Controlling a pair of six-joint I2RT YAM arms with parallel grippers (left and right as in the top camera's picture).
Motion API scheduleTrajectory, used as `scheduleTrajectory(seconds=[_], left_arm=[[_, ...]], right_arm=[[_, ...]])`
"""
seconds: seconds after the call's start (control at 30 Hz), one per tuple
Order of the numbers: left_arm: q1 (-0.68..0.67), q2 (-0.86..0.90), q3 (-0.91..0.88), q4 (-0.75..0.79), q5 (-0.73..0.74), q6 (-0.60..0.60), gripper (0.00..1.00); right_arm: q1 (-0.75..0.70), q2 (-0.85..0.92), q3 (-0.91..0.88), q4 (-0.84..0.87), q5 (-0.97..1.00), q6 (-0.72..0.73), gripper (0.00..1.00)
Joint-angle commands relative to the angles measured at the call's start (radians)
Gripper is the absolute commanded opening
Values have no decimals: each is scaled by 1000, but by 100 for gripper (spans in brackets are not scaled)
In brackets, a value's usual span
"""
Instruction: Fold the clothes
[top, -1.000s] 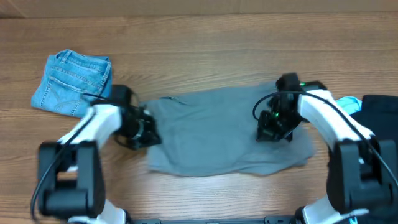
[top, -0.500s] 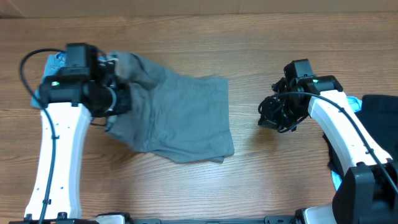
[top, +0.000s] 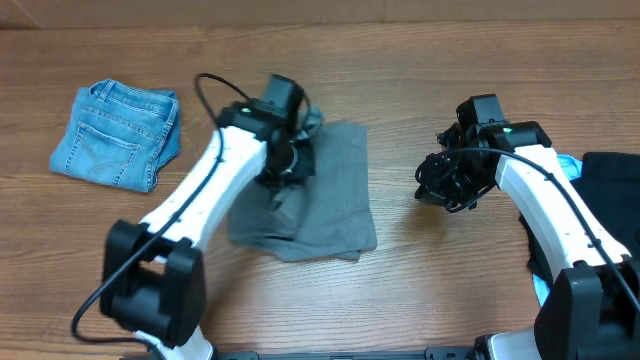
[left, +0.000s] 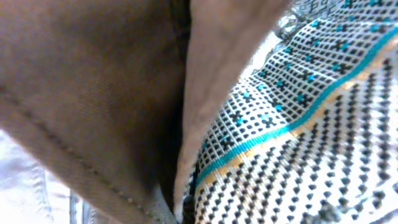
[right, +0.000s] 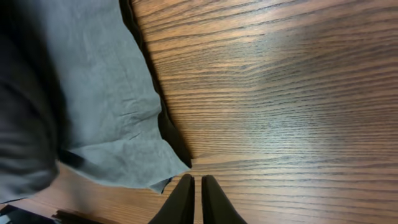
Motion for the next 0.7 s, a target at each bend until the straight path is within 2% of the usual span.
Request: scheduleTrajectory(seconds=[0.0, 0.07, 0.1, 0.3, 0.4, 0.67], left_arm=[[-24, 40, 22, 13, 76, -76, 4], [-21, 38, 23, 0, 76, -72, 4], [-20, 35, 26, 0, 74, -63, 4], [-19, 29, 61, -32, 73, -30, 4], [-20, 22, 102, -63, 66, -5, 4], [-20, 22, 251, -201, 40, 22, 4]], right_arm=[[-3, 5, -10, 11, 19, 4, 9], [0, 11, -11, 36, 18, 25, 8], [2, 19, -12, 55, 14, 51, 4], [76, 48, -114, 172, -62, 114, 4], [130, 71, -197, 251, -185, 133, 4], [196, 92, -369, 483, -191, 372, 4]])
